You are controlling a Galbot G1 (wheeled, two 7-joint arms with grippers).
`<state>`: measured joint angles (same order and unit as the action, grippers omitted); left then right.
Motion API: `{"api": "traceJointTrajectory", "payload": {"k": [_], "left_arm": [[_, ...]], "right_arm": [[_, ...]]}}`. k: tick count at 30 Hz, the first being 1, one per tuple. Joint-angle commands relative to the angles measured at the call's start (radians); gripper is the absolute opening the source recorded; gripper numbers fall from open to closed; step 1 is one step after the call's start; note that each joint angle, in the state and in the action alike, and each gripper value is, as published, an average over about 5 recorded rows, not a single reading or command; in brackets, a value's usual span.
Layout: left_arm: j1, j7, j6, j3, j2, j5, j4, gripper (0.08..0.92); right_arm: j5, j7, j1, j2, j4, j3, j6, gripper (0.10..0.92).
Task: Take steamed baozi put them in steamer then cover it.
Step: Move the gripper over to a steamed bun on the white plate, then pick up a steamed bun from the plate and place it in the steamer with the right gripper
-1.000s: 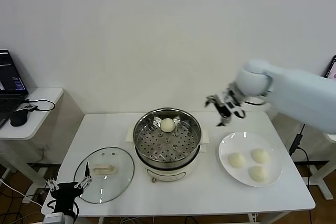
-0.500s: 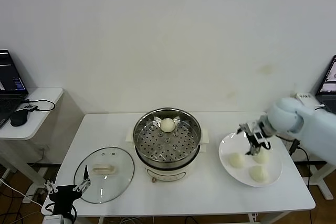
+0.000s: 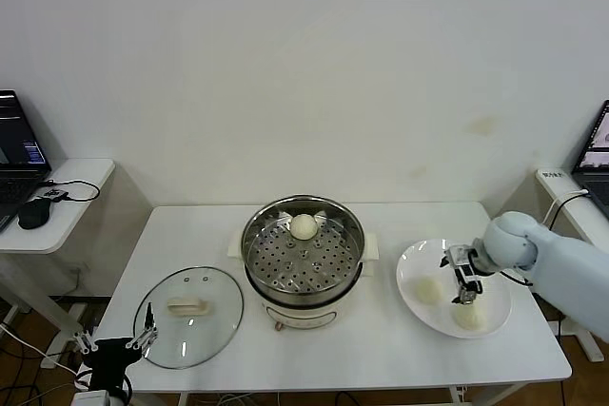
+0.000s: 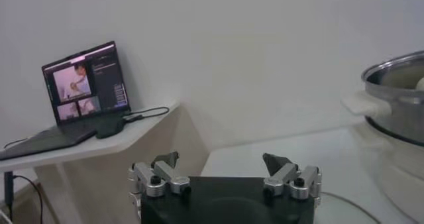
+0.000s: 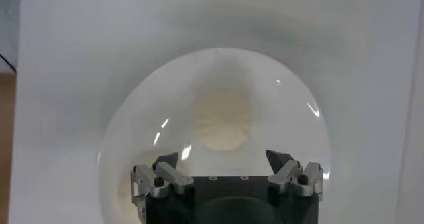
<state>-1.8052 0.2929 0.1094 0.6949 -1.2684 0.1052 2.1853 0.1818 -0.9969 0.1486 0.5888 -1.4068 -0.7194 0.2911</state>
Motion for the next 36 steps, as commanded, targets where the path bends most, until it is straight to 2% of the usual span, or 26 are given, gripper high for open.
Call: {"api": "traceJointTrajectory", "payload": {"k": [1,12,20,24,29,36], "left_arm": [[0.0,0.0,0.002,0.002,0.0,-0.001,0.0,0.823],[0.006,-0.001,0.002,0.002,-0.001,-0.001,-0.006,0.823],[0.01,0.002,0.002,-0.001,-0.004,-0.002,-0.007,0.823],[0.009,0.004,0.002,0.0,-0.005,-0.002,-0.005,0.823],[0.005,0.004,0.002,-0.001,-0.005,-0.002,0.004,0.823],[0.001,0.004,0.002,-0.008,-0.005,-0.002,0.016,0.823]], "right_arm": [[0.026,0.006,0.065,0.063,0.059,0.052,0.001,0.823],[0.037,0.008,0.069,0.107,0.089,0.052,0.014,0.808],[0.041,0.003,0.06,0.108,0.091,0.055,0.023,0.673],[0.032,-0.007,0.041,0.095,0.081,0.046,0.023,0.655],[-0.045,-0.02,-0.073,0.036,0.017,-0.03,0.043,0.654],[-0.252,-0.007,-0.436,-0.042,-0.114,-0.222,0.106,0.661]]}}
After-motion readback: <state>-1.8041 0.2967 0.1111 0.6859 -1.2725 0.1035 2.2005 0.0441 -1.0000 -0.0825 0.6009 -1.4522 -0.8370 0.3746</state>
